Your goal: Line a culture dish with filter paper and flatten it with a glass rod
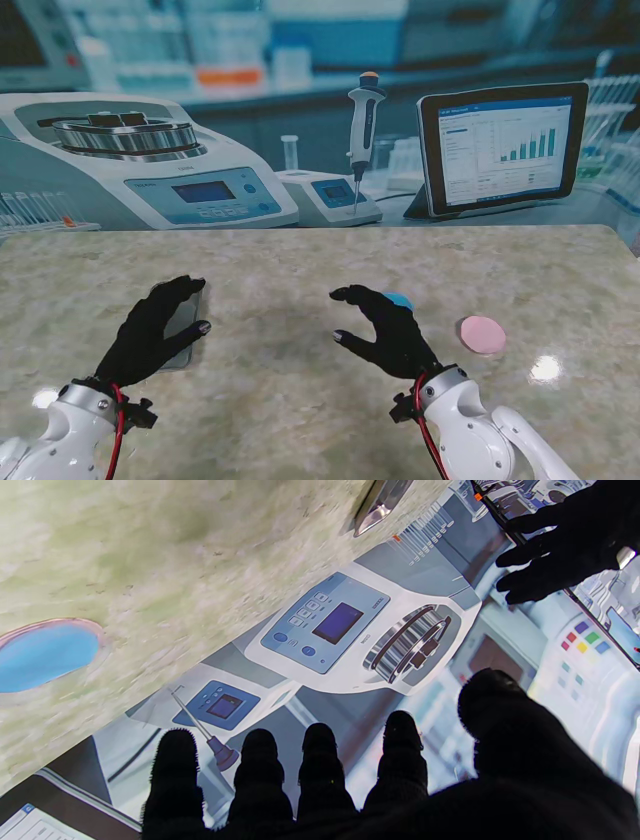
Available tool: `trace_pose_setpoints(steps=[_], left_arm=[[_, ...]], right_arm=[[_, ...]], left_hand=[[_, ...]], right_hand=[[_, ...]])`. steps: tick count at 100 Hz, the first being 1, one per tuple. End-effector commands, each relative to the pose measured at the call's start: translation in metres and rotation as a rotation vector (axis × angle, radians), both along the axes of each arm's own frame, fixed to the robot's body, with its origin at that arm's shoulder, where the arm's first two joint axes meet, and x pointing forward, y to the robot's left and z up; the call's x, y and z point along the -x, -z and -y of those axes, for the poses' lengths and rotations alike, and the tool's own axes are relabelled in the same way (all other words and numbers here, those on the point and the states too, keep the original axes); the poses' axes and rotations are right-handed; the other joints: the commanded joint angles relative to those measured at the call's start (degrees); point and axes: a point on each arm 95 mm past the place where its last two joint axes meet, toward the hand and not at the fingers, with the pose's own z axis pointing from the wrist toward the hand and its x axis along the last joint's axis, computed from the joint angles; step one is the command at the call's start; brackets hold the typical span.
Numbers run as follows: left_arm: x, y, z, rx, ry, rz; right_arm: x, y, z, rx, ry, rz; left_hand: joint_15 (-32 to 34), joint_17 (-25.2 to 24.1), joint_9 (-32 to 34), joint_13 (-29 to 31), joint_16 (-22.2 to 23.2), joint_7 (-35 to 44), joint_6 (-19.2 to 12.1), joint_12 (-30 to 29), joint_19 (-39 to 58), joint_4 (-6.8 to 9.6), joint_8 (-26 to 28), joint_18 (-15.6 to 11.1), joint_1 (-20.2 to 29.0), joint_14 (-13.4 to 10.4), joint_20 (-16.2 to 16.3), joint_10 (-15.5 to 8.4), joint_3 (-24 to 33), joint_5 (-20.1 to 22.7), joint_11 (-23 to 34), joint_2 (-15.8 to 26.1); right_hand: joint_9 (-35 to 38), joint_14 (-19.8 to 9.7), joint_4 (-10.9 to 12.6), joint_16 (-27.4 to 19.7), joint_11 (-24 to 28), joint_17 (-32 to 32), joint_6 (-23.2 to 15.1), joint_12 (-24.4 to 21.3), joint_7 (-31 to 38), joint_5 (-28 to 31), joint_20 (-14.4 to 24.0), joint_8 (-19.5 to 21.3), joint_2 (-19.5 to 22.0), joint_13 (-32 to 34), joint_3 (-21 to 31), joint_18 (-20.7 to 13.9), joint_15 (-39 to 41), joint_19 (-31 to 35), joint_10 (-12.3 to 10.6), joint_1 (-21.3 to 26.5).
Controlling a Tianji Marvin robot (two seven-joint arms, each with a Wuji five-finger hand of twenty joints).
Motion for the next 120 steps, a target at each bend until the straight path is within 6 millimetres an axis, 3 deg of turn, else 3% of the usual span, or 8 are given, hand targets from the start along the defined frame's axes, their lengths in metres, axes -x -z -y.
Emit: trace_pose_setpoints(steps=[1, 21, 24, 28, 35, 46, 54, 120], left_arm=[[0.007, 0.001, 0.012, 0.038, 0.019, 0.0], [0.016, 0.009, 0.032, 0.141, 0.03, 0.006], [0.017, 0.011, 0.035, 0.155, 0.029, 0.005], [0.019, 0.012, 0.039, 0.169, 0.031, 0.003], [0.022, 0.015, 0.044, 0.182, 0.035, -0.002], [0.026, 0.021, 0.05, 0.199, 0.044, -0.016], [0.029, 0.027, 0.053, 0.21, 0.044, -0.027], [0.042, 0.047, 0.059, 0.25, 0.039, -0.071]], right_arm=[[0.005, 0.004, -0.005, -0.015, -0.014, -0.012], [0.01, 0.007, -0.011, -0.029, -0.047, -0.018], [0.011, 0.008, -0.012, -0.034, -0.051, -0.02], [0.011, 0.009, -0.013, -0.04, -0.057, -0.022], [0.012, 0.012, -0.014, -0.049, -0.066, -0.025], [0.012, 0.016, -0.016, -0.062, -0.072, -0.026], [0.013, 0.02, -0.016, -0.072, -0.076, -0.028], [0.023, 0.04, -0.022, -0.11, -0.118, -0.065]], left_hand=[[-1.68, -0.08, -2.77, -1.77, -2.51, -1.95, -2.04, -1.67, -4.28, 1.52, -0.88, -2.4, 0.23, -2.14, -3.91, -2.71, -1.2, -2.64, -2.61, 2.46], [-3.17, 0.53, -4.05, -1.96, -9.67, -9.55, -2.2, -6.76, -6.15, 1.24, -5.11, -3.06, -1.93, -2.98, -10.9, -3.78, -1.6, -3.52, -6.2, 3.72], [-3.49, 0.57, -4.18, -2.05, -10.65, -10.51, -2.05, -7.79, -6.49, 1.23, -5.62, -3.32, -1.91, -3.23, -11.81, -3.82, -1.57, -3.56, -6.4, 3.72], [-3.73, 0.7, -4.36, -2.22, -12.22, -11.34, -2.06, -9.0, -7.17, 1.21, -5.99, -3.56, -1.93, -3.53, -13.27, -3.94, -1.63, -3.6, -6.56, 3.81], [-4.04, 0.89, -4.55, -2.38, -15.19, -12.99, -1.99, -11.07, -7.82, 1.21, -6.73, -3.85, -2.09, -3.95, -16.81, -3.99, -1.67, -3.67, -6.78, 3.9], [-4.59, 0.85, -4.77, -2.57, -17.08, -12.87, -2.39, -12.78, -8.05, 1.24, -6.52, -3.96, -2.23, -4.24, -18.88, -4.41, -1.64, -3.73, -7.34, 3.97], [-4.7, 0.95, -4.84, -2.61, -18.81, -13.42, -3.07, -14.65, -8.18, 1.21, -6.7, -4.01, -2.4, -4.41, -20.77, -4.69, -1.68, -3.9, -7.5, 4.1], [-4.63, 0.93, -4.85, -2.63, -19.17, -13.14, -4.42, -14.68, -8.09, 1.35, -5.69, -3.98, -1.82, -4.69, -22.55, -4.88, -1.61, -3.95, -7.36, 4.16]], right_hand=[[-1.4, -2.49, 0.79, -1.64, -1.86, -1.08, -0.3, -1.05, -0.59, -2.6, -1.92, -1.2, 1.59, -1.94, -1.05, -2.18, -2.05, -2.92, -2.93, -0.81], [-2.0, -3.7, 0.21, -3.92, -8.15, -1.3, -1.14, -3.2, -9.74, -2.34, -4.55, -4.1, 2.64, -2.97, -1.57, -3.65, -7.49, -8.46, -4.21, -2.21], [-2.12, -3.83, 0.02, -3.73, -9.13, -1.18, -1.32, -2.58, -15.22, -0.86, -3.82, -1.14, 2.7, -3.14, -1.53, -3.8, -8.18, -9.93, -4.41, -2.57], [-2.27, -3.71, -0.11, -3.98, -10.08, -1.26, -1.64, -2.82, -17.04, -0.45, -3.92, -1.24, 2.98, -3.26, -1.66, -3.74, -9.0, -10.87, -4.51, -3.06], [-2.69, -3.46, -0.24, -4.11, -10.72, -1.67, -2.05, -2.94, -17.77, -0.48, -4.07, -1.78, 3.26, -3.69, -1.91, -3.42, -9.54, -11.56, -4.77, -3.81], [-2.85, -2.66, -0.62, -4.85, -13.34, -1.43, -2.58, -1.99, -18.51, 0.11, -3.84, -6.84, 3.37, -4.03, -1.3, -3.03, -10.46, -14.86, -5.06, -5.21], [-3.08, -2.62, -0.67, -5.04, -13.63, -1.67, -2.71, -1.77, -18.45, 0.11, -3.63, -7.47, 3.66, -4.07, -1.35, -2.86, -10.5, -15.39, -5.02, -5.65], [-3.57, -3.89, -0.65, -5.73, -14.73, -1.24, -2.33, -0.82, -19.18, 0.31, -1.55, -12.02, 5.41, -3.96, -2.34, -4.24, -10.59, -18.04, -5.29, -6.3]])
